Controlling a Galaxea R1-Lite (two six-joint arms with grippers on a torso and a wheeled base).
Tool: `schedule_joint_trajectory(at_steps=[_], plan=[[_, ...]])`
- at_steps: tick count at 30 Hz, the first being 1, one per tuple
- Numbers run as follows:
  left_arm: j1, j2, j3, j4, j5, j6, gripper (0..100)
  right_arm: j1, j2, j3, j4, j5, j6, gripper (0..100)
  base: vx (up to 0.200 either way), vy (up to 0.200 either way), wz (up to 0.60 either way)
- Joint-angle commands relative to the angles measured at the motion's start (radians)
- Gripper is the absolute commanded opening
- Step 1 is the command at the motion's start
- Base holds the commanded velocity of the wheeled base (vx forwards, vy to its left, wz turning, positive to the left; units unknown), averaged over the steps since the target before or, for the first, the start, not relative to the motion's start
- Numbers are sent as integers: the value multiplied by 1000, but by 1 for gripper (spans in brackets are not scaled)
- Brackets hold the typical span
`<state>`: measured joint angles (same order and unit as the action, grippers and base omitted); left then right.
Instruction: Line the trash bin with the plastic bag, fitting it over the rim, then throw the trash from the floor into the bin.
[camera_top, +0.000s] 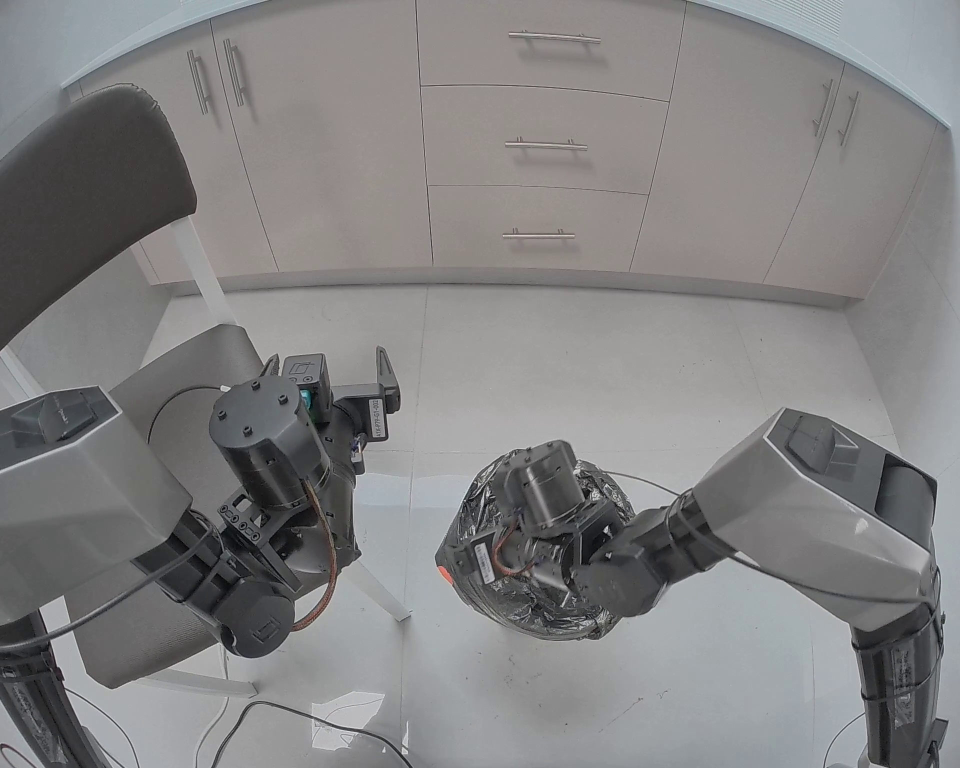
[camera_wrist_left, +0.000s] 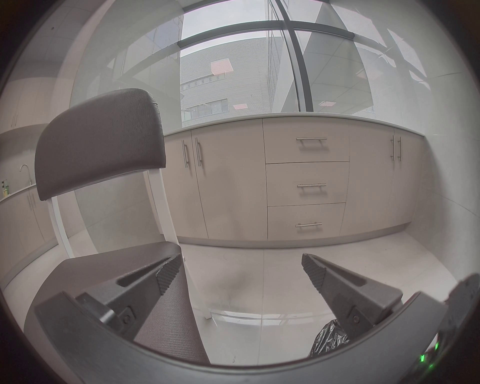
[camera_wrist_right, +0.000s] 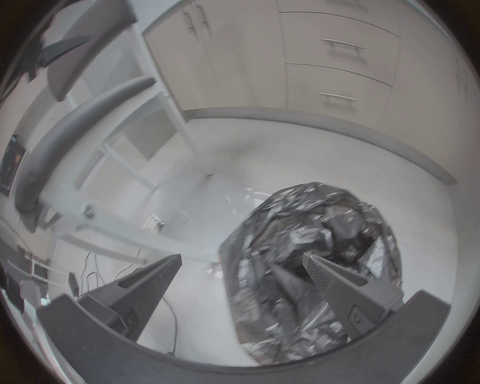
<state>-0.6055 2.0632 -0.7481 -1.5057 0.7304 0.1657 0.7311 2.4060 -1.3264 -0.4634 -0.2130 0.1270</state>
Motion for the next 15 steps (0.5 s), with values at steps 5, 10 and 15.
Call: schedule_joint_trajectory(at_steps=[5, 10, 15], plan=[[4, 3, 3, -1, -2, 0, 100, 82, -2, 99, -15, 10, 14, 100, 0, 0, 0], [4, 3, 3, -1, -2, 0, 100, 80, 36, 108, -23, 10, 36, 100, 0, 0, 0], [4, 12, 1, -2, -2, 0, 100, 79, 82, 99, -75, 21, 31, 100, 0, 0, 0]])
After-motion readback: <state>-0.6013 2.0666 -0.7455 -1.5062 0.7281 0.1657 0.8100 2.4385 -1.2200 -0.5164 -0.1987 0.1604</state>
